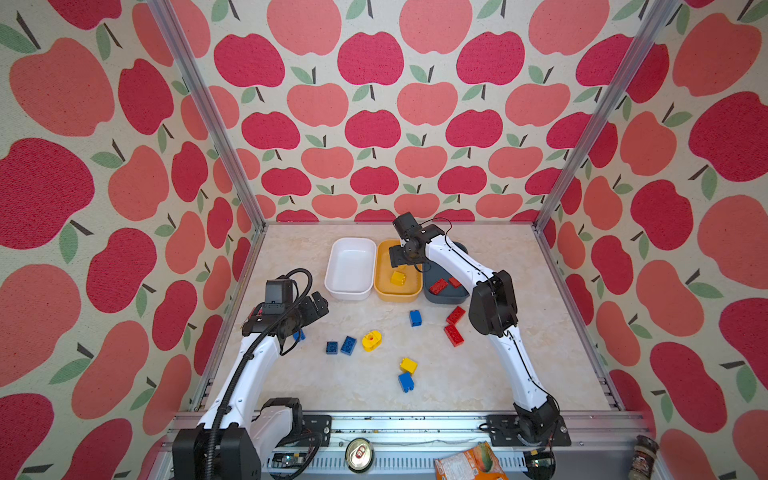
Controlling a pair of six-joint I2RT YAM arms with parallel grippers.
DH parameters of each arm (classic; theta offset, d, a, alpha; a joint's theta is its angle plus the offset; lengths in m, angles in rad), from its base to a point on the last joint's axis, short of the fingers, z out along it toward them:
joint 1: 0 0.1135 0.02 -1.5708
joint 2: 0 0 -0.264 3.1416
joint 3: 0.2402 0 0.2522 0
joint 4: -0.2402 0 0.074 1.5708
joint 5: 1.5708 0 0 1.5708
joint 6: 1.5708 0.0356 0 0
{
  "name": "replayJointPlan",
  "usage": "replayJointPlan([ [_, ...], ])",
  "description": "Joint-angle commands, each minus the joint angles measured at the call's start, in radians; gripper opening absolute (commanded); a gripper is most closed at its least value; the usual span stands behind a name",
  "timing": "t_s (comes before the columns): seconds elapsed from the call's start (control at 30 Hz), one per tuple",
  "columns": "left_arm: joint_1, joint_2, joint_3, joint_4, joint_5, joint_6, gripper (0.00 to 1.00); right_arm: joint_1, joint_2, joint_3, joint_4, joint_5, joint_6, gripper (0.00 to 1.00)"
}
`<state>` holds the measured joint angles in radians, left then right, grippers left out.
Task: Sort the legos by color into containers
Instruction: 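Carry the yellow brick into the yellow container and open the right gripper, then grasp the blue brick with the left gripper while the right gripper moves over red bricks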
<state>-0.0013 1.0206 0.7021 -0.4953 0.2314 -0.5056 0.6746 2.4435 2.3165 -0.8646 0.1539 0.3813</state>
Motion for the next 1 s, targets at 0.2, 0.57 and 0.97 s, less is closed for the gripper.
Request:
replayJointPlan([
  [0.2, -0.002, -0.019, 0.046, -0.155, -0.124, -0.050, 0.97, 0.002, -0.198, -0.108, -0.066, -0.114, -0.007, 0.82],
  [0.57, 0.030, 0.030, 0.092, -0.260, -0.129, -0.046, 0.93, 0.003, -0.476, -0.448, -0.051, -0.195, 0.016, 0.86],
  [0.97, 0.058, 0.200, 0.145, -0.299, -0.203, 0.044, 0.86, -0.013, -0.708, -0.767, 0.006, -0.291, 0.050, 0.86],
])
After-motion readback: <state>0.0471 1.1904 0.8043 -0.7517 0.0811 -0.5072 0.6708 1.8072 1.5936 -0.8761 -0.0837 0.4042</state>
